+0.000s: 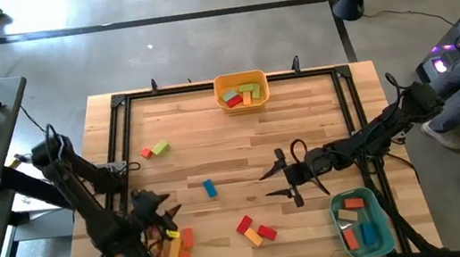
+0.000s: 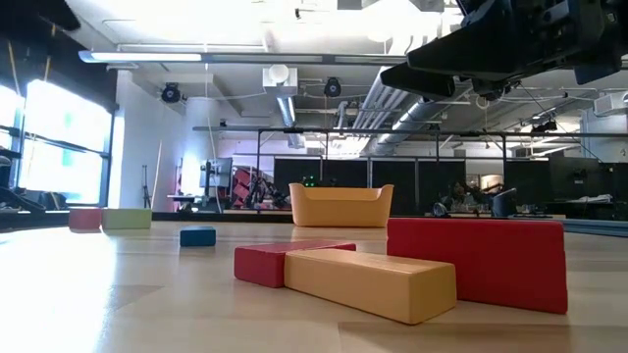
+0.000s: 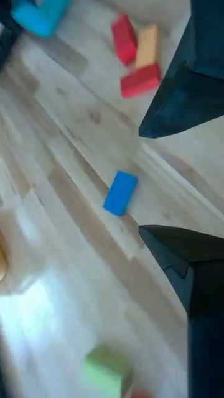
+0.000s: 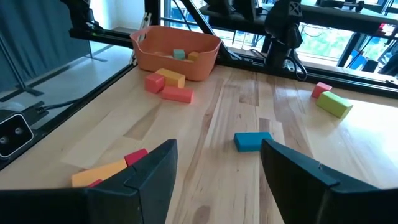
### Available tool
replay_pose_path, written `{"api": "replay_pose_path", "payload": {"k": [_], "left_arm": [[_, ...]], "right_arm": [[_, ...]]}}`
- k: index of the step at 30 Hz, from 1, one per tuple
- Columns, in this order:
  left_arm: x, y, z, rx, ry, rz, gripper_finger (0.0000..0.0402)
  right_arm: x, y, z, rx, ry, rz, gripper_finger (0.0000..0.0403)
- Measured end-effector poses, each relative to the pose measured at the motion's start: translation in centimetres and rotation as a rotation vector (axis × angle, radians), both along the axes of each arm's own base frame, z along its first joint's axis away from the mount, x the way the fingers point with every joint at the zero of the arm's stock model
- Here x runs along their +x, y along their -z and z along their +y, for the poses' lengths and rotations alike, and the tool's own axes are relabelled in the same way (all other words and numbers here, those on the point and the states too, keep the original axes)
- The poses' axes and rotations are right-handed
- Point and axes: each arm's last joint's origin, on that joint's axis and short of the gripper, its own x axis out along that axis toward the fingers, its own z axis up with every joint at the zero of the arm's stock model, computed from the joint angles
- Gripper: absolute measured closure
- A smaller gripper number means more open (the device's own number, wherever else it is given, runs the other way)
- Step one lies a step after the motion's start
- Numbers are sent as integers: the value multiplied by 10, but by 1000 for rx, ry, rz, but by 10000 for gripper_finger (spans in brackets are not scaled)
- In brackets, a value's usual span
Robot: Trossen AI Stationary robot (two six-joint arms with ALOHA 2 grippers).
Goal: Sort blocks by size
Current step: Put the large green rectangle block into the green bin
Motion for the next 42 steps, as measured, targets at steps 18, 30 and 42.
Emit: {"api": "replay_pose_path", "payload": {"k": [18, 30, 42], "left_arm": [[51, 59, 98, -117, 58, 15, 172], [61, 65, 158, -143, -74, 191, 172], [43, 71, 253, -219, -324, 389, 190]], "right_arm": [[2, -2, -6, 23, 30, -15, 175], [-6, 4, -15, -95, 322, 93, 175], [-7, 6, -14, -83, 247, 122, 175]]}}
